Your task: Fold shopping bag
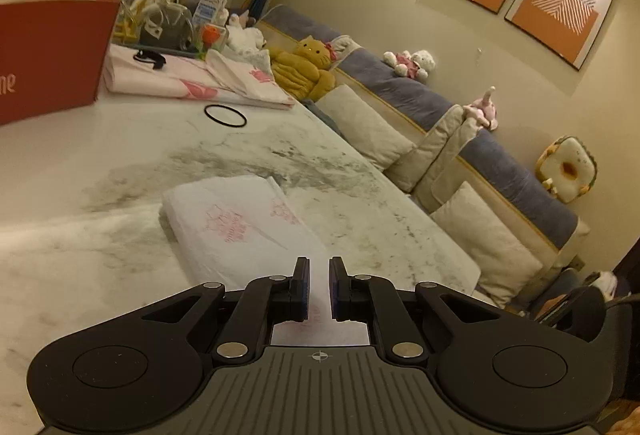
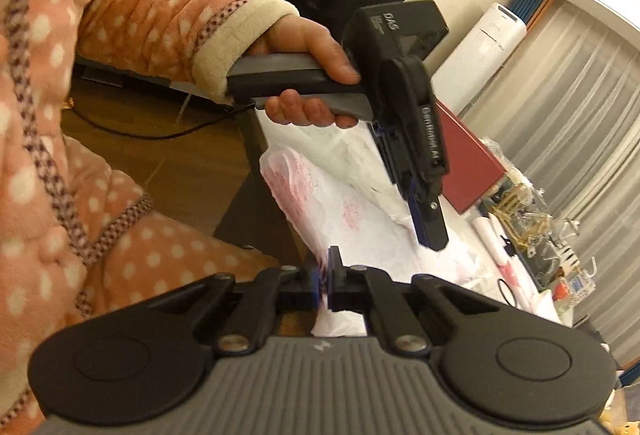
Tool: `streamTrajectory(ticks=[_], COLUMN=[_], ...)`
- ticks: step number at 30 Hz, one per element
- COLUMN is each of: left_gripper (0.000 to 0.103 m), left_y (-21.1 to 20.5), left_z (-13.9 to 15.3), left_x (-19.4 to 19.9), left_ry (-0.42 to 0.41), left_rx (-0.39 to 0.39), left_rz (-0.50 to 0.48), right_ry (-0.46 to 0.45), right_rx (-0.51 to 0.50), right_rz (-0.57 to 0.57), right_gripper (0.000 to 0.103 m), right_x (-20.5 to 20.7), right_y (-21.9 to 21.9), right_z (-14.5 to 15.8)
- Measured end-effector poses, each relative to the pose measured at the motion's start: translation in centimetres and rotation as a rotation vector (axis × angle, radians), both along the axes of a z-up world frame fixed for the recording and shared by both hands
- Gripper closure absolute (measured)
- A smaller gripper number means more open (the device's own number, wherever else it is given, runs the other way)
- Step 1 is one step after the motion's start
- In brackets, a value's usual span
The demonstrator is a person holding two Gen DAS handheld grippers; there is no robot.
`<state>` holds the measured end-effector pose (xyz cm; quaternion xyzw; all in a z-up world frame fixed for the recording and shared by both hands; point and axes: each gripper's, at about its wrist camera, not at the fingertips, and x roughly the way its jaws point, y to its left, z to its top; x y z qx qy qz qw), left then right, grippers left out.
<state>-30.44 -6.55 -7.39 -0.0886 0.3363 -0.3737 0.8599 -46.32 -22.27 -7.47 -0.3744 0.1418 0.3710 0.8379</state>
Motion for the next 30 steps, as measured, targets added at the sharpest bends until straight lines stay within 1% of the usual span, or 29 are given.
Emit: streamTrajectory(ticks=[5, 8, 10, 12, 13, 14, 15, 16, 17, 18, 19, 21, 22, 24, 26, 28, 30], left_gripper=[0.095, 0.095, 0.095, 0.095, 0.095, 0.095, 0.095, 0.095, 0.095, 0.095, 0.096, 0.096, 0.096, 0.096, 0.095, 0.095, 0.095], left_y=[0.0, -1.4, -2.4, -3.2, -3.5, -3.9, -4.0, -4.0, -3.7, -3.2, -2.5, -1.3, -0.8, -0.3, 0.3, 0.7, 0.8], left_z=[0.1, 0.5, 0.7, 0.5, 0.2, -0.1, -0.4, -0.6, -0.5, -0.1, 0.3, 1.2, 1.5, 1.8, 2.1, 2.4, 2.2], left_x=[-1.0, -1.8, -2.5, -3.7, -4.6, -5.5, -6.2, -6.7, -6.9, -7.0, -7.0, -6.6, -6.3, -5.9, -5.3, -4.9, -4.8], left_ry=[-0.120, -0.223, -0.298, -0.420, -0.500, -0.582, -0.651, -0.700, -0.719, -0.714, -0.701, -0.653, -0.641, -0.630, -0.598, -0.571, -0.570], left_rx=[0.263, 0.390, 0.465, 0.550, 0.606, 0.663, 0.710, 0.739, 0.739, 0.715, 0.680, 0.594, 0.576, 0.550, 0.520, 0.503, 0.506], left_rz=[0.086, 0.049, 0.007, -0.051, -0.085, -0.120, -0.154, -0.185, -0.213, -0.240, -0.270, -0.334, -0.350, -0.381, -0.389, -0.390, -0.395], right_ry=[0.001, 0.008, 0.016, 0.028, 0.029, 0.023, 0.009, -0.005, -0.019, -0.033, -0.047, -0.074, -0.090, -0.121, -0.143, -0.166, -0.178], right_rx=[0.024, 0.049, 0.067, 0.080, 0.081, 0.075, 0.062, 0.050, 0.037, 0.024, 0.012, -0.014, -0.035, -0.119, -0.192, -0.238, -0.258], right_rz=[0.001, -0.003, -0.002, 0.013, 0.028, 0.038, 0.043, 0.048, 0.053, 0.059, 0.064, 0.075, 0.072, 0.069, 0.087, 0.108, 0.114], right_gripper=[0.100, 0.100, 0.100, 0.097, 0.094, 0.085, 0.069, 0.060, 0.047, 0.042, 0.039, 0.028, 0.027, 0.026, 0.026, 0.026, 0.026], right_x=[-0.1, 0.2, 0.4, 0.1, -0.4, -0.8, -0.9, -1.1, -1.3, -1.4, -1.6, -1.9, -2.0, -1.9, -2.3, -2.9, -3.8], right_y=[0.0, 0.4, 0.5, 0.5, 0.5, 0.3, 0.0, -0.2, -0.5, -0.7, -1.0, -1.5, -1.8, -2.4, -2.7, -3.2, -3.8], right_z=[0.4, 0.7, 0.9, 1.1, 1.2, 1.1, 0.9, 0.7, 0.5, 0.3, 0.1, -0.3, -0.6, -1.6, -2.1, -1.8, -0.9])
